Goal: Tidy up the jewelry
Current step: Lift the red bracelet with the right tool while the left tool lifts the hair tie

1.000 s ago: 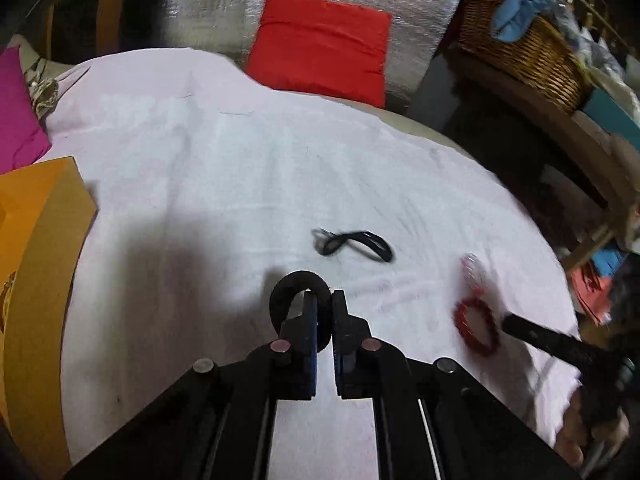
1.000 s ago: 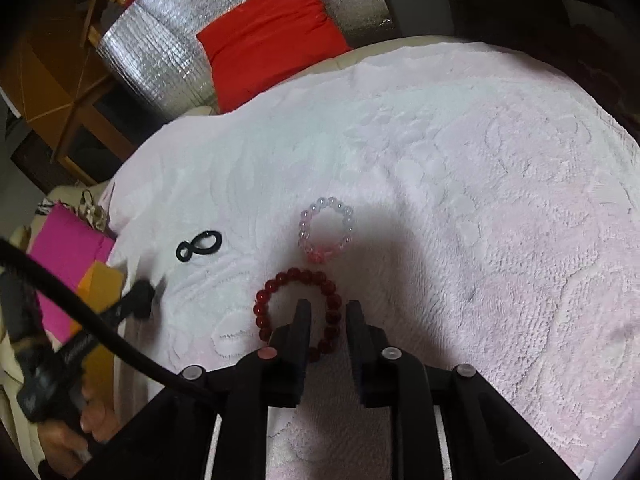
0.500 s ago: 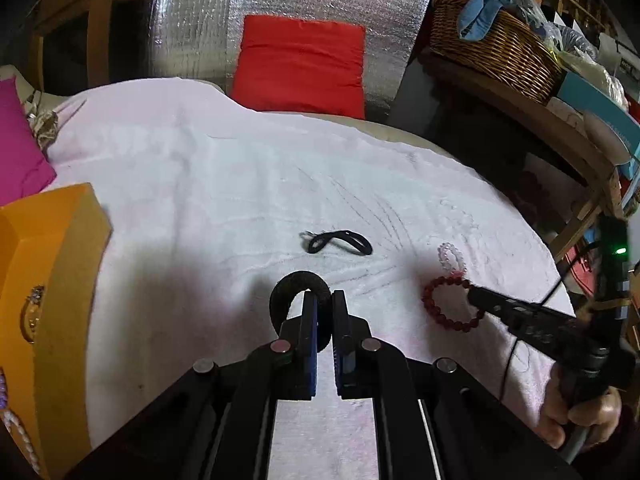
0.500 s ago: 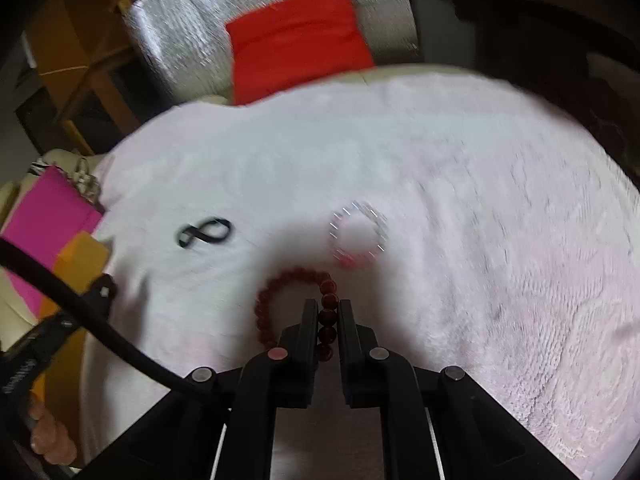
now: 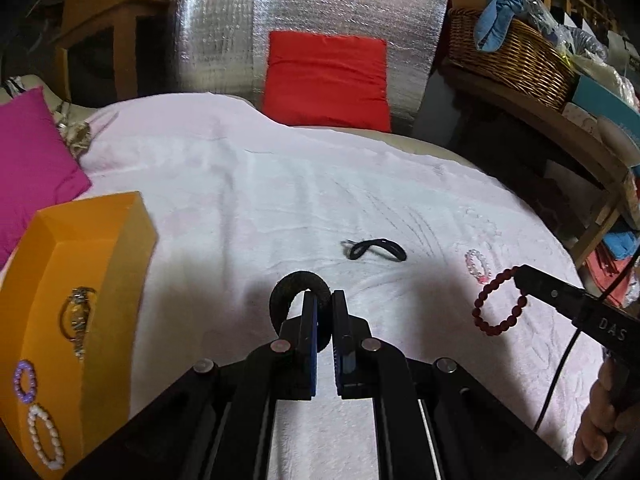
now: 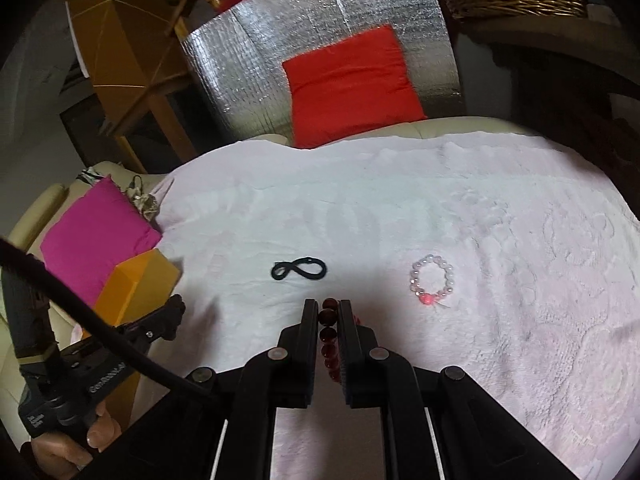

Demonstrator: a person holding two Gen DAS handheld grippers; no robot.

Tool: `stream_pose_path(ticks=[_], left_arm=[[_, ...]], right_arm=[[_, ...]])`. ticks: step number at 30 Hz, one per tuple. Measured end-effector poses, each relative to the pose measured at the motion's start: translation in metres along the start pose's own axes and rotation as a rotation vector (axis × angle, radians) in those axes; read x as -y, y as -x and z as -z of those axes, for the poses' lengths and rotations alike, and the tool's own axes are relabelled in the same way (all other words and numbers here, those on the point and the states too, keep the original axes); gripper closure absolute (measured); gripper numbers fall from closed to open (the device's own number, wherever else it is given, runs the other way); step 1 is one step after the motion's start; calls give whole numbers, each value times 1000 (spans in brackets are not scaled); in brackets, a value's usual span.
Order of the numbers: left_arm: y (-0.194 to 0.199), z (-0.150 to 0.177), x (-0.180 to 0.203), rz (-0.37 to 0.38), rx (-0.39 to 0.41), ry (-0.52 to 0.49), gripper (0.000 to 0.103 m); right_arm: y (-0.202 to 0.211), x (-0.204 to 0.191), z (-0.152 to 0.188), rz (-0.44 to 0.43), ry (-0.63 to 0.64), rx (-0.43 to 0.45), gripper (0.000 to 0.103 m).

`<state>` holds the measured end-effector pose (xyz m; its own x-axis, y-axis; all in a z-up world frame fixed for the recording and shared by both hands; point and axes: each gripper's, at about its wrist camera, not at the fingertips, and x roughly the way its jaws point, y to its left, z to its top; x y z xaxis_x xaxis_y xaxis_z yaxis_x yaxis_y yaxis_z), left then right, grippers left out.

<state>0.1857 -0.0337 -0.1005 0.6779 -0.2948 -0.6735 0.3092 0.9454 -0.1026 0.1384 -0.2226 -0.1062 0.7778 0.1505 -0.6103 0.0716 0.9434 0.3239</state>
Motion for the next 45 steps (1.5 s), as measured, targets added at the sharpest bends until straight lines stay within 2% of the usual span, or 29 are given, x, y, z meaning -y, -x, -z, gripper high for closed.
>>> stream_pose_path(ticks=[11,17,45], left_arm=[[26,6,10,-174,73,-57,96],[34,12,14,-216,89,-69,96],[47,16,-10,-262,105,-77,96]], right_arm=[[13,-7,0,-9,4,20,93],[20,-14,0,-19,3,33,93],[0,-46,7,-28,57,3,93]])
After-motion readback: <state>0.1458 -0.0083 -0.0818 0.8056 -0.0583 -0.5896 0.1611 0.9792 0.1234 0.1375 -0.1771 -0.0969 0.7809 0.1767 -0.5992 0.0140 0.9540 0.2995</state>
